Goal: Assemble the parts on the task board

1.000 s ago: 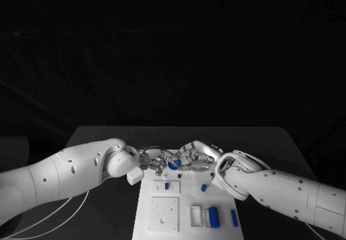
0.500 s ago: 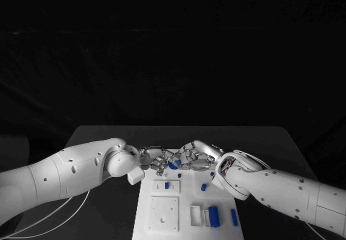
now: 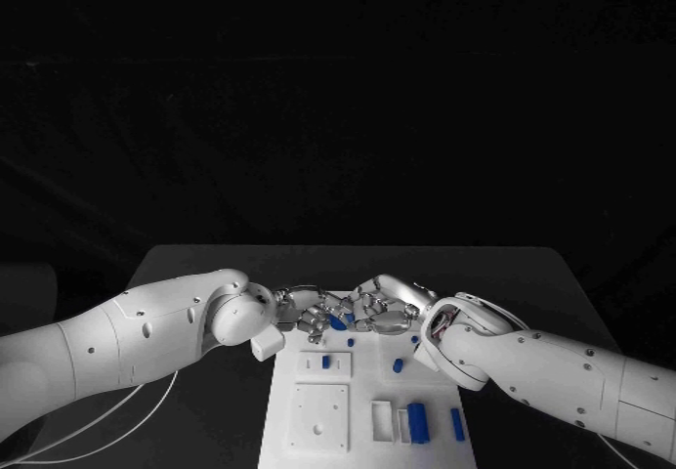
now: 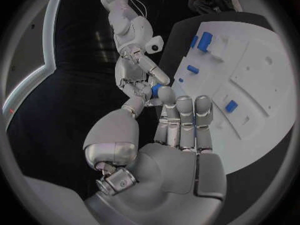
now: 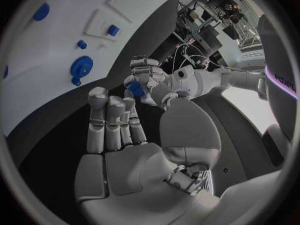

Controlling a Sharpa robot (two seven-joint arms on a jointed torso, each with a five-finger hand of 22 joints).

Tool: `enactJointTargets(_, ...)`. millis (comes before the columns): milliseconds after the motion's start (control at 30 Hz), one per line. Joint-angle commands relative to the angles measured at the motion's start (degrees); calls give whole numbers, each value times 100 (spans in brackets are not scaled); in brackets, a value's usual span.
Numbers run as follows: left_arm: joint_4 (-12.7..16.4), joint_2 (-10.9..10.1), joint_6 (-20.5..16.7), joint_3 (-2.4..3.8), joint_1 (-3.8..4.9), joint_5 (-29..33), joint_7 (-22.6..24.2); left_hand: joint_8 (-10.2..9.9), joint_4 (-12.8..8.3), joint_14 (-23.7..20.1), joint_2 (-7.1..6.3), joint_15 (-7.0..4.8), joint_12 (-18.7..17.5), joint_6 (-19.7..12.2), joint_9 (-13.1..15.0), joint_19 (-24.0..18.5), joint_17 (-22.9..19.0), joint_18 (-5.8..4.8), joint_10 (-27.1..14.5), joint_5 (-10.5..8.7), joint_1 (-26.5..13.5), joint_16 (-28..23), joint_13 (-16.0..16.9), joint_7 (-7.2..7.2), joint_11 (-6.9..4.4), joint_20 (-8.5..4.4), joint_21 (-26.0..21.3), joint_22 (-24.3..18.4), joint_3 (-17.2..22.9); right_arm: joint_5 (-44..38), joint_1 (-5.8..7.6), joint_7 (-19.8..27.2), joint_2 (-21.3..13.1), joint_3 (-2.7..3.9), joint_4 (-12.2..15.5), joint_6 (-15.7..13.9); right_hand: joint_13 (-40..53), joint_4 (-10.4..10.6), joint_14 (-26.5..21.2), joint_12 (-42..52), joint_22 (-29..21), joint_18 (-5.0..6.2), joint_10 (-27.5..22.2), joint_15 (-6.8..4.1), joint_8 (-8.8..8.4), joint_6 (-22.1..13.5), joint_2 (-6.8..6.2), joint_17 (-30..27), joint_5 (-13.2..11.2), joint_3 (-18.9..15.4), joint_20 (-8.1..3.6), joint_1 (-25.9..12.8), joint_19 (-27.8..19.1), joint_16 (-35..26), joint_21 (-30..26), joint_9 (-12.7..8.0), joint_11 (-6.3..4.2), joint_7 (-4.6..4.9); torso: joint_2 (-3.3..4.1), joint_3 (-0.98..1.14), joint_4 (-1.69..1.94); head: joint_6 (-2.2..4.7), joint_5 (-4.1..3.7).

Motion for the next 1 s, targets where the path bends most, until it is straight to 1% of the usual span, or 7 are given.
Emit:
enactJointTargets(33, 14, 12, 114, 6, 7, -12, 88, -20, 14, 8, -20, -39, 19, 3, -5, -19, 9, 0, -41, -24, -37, 22, 7, 30, 1, -812, -26, 8, -22, 4, -5, 109, -6, -2, 9, 80, -10, 9, -7, 41, 112, 362, 0, -50, 36, 117, 50, -10, -42, 73, -21, -7, -19, 33, 23, -5, -49, 24, 0, 1, 1, -8, 3)
enactJointTargets(233, 4, 9, 119, 7, 7, -12, 83, -20, 16, 7, -18, -39, 20, 3, -6, -19, 10, 0, -43, -26, -39, 22, 8, 30, 1, -812, -26, 8, -21, 7, -8, 160, -14, -2, 19, -29, -32, 31, 10, 51, 111, 362, 29, -146, 203, 441, 116, -15, -276, 383, -25, 5, 1, 41, 51, 66, -154, -87, 1, 4, 0, -15, 13)
enactJointTargets(467, 3, 7, 145, 7, 7, -11, 77, -21, 16, 6, -20, -39, 22, 1, -8, -20, 10, 0, -45, -28, -41, 23, 8, 30, 1, -812, -27, 8, -22, 10, -12, 189, -21, -2, 24, -75, -69, 182, 43, 37, 106, 362, 86, -223, 310, 686, 216, -22, -779, 1123, -40, 102, 45, 47, 81, 112, -238, -173, -1, 4, -2, -16, 10)
enactJointTargets(900, -9, -2, 122, 7, 7, -11, 38, -32, 25, -8, -116, -33, 24, -25, -26, -26, 8, -1, -73, -43, -91, 17, 10, 38, 8, -807, -35, 6, -47, 10, -16, 196, -24, -2, 38, -105, -72, 197, 47, 37, 110, 362, 98, -235, 327, 699, 248, -12, -830, 1255, -57, 98, 64, 61, 103, 129, -245, -184, -1, 1, 1, -13, -2)
enactJointTargets(933, -13, -4, 115, 7, 7, -13, 30, -36, 45, -12, -174, -30, 24, -34, -32, -27, 7, -3, -81, -69, -132, 15, 10, 41, 11, -804, -38, 5, -67, 10, -16, 196, -28, -1, 42, -105, -71, 195, 48, 37, 110, 362, 99, -235, 328, 701, 249, -12, -830, 1257, -58, 98, 66, 62, 105, 130, -246, -185, -1, 1, 1, -13, -2)
enactJointTargets(967, -18, -4, 96, 7, 8, -35, 18, -38, 92, -16, -246, -25, 26, -45, -40, -23, 6, 3, -93, -394, -197, 14, 11, 39, 12, -805, -44, 2, -89, 10, -16, 193, -31, -1, 48, -106, -71, 193, 48, 38, 111, 362, 100, -236, 330, 702, 249, -11, -830, 1258, -59, 98, 67, 64, 106, 131, -246, -186, 0, 1, 1, -12, -2)
enactJointTargets(1000, -22, -7, 81, 7, 9, -77, 6, -39, 114, -21, -308, -28, 28, -49, -46, -26, 5, 8, -100, -496, -219, 11, 11, 41, 12, -806, -52, -1, -88, 10, -16, 191, -32, -1, 50, -107, -71, 191, 49, 38, 111, 362, 101, -237, 331, 703, 249, -10, -830, 1260, -60, 97, 68, 65, 108, 132, -247, -187, 0, 1, 2, -12, -3)
